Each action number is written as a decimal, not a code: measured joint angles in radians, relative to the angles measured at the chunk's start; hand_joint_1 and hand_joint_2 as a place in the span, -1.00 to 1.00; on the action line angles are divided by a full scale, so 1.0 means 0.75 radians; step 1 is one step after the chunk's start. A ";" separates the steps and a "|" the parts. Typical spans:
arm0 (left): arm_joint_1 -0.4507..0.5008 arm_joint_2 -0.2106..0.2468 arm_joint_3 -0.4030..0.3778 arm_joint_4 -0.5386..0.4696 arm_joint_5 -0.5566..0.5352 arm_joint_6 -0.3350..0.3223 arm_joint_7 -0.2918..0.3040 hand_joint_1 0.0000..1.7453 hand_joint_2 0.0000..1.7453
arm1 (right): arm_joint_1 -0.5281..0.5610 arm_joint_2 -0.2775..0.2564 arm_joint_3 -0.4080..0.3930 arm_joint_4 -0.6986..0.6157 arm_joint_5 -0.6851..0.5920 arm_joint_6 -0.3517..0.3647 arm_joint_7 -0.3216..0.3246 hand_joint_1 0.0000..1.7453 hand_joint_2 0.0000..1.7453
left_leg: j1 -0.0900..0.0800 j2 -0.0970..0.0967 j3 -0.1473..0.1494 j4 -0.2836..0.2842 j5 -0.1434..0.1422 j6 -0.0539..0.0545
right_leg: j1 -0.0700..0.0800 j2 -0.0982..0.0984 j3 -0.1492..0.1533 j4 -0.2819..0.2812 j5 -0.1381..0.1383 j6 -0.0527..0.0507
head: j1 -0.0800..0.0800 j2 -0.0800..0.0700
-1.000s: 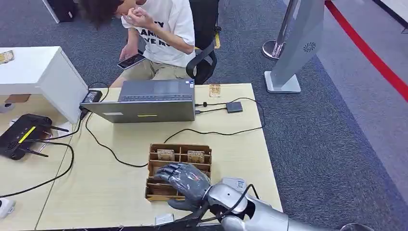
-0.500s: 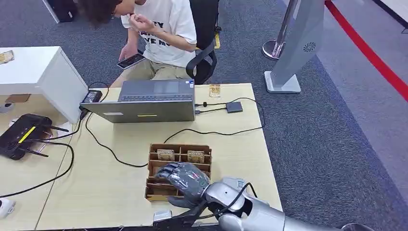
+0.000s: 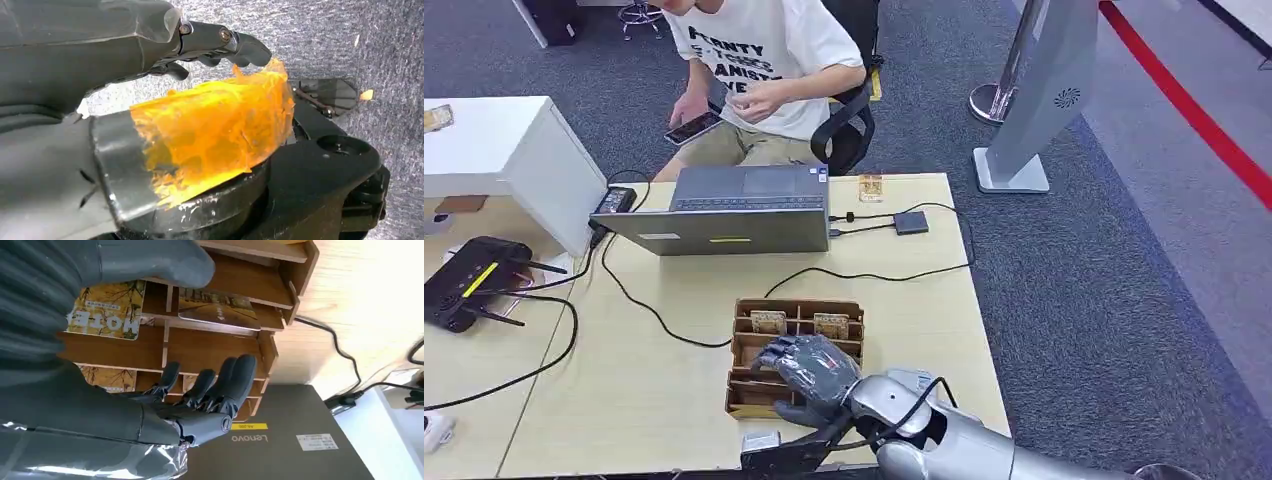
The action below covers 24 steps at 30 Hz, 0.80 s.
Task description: Pass the card to the sensor for recognition and then transmit it.
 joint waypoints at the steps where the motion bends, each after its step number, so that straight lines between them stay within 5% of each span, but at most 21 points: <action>1: 0.000 0.000 0.000 0.000 0.000 0.000 0.000 -1.00 -1.00 | 0.000 0.000 0.000 0.002 0.001 0.000 0.002 -0.24 1.00 | 0.000 0.000 0.000 0.000 0.000 0.000 | 0.000 0.000 0.000 0.000 0.000 0.000 | 0.001 0.000; 24: 0.000 -0.003 0.001 0.000 0.001 0.005 0.002 -1.00 -1.00 | -0.001 0.030 0.006 0.044 -0.004 0.010 0.003 -0.16 1.00 | 0.000 0.000 0.000 0.000 0.000 0.000 | 0.000 0.000 0.000 0.000 0.000 0.000 | 0.000 0.000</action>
